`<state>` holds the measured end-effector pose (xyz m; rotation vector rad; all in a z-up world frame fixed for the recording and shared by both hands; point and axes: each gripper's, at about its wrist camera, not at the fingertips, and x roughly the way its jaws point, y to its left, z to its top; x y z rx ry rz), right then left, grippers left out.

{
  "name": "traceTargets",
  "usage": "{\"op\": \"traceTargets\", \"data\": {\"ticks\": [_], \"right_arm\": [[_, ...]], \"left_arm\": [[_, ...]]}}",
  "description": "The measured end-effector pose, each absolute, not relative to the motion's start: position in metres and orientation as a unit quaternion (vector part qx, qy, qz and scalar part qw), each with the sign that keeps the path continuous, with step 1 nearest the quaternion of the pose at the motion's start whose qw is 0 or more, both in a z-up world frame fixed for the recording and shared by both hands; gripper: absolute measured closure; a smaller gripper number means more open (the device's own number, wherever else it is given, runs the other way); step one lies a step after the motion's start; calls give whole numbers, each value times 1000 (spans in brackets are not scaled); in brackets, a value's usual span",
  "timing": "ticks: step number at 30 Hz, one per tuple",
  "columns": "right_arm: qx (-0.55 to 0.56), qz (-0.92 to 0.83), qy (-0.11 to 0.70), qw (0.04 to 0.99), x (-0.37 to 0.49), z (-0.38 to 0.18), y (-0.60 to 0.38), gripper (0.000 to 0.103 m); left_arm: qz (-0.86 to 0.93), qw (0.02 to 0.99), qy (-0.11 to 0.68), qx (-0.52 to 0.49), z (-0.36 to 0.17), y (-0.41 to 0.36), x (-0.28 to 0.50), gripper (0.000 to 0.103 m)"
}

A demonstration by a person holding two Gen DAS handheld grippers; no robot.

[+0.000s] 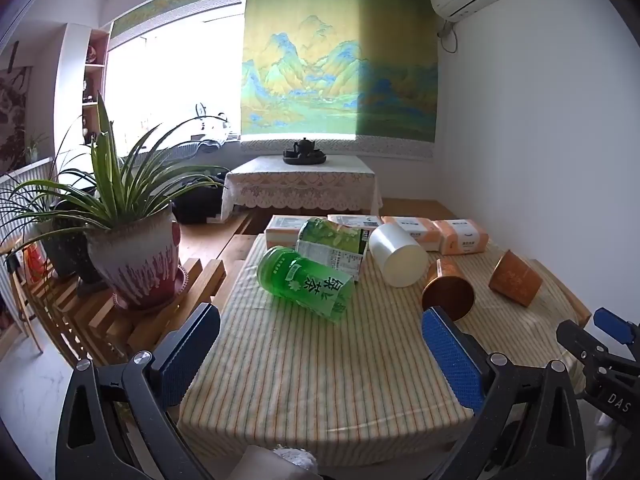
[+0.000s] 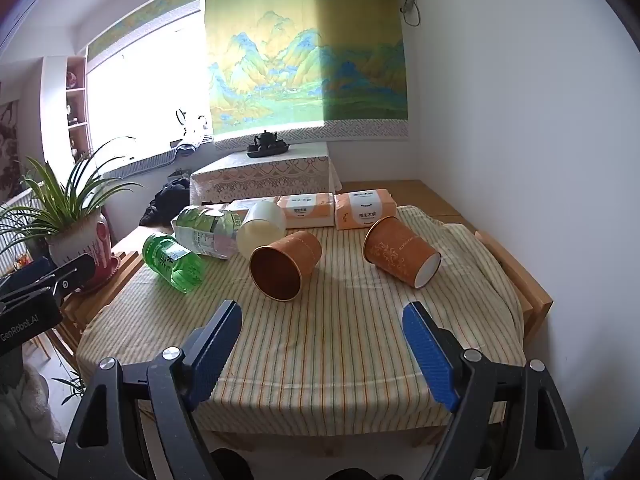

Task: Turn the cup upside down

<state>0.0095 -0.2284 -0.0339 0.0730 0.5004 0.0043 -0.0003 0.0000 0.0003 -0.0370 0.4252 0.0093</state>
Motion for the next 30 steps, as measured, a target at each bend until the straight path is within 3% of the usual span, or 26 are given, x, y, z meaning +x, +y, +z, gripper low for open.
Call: {"op": "traceTargets", "data": {"ticks": [30], "right_arm": [[26, -5, 240, 970, 13, -31, -225, 23]], "left_arm": [[13, 978, 210, -14, -1, 1, -1, 1]]}}
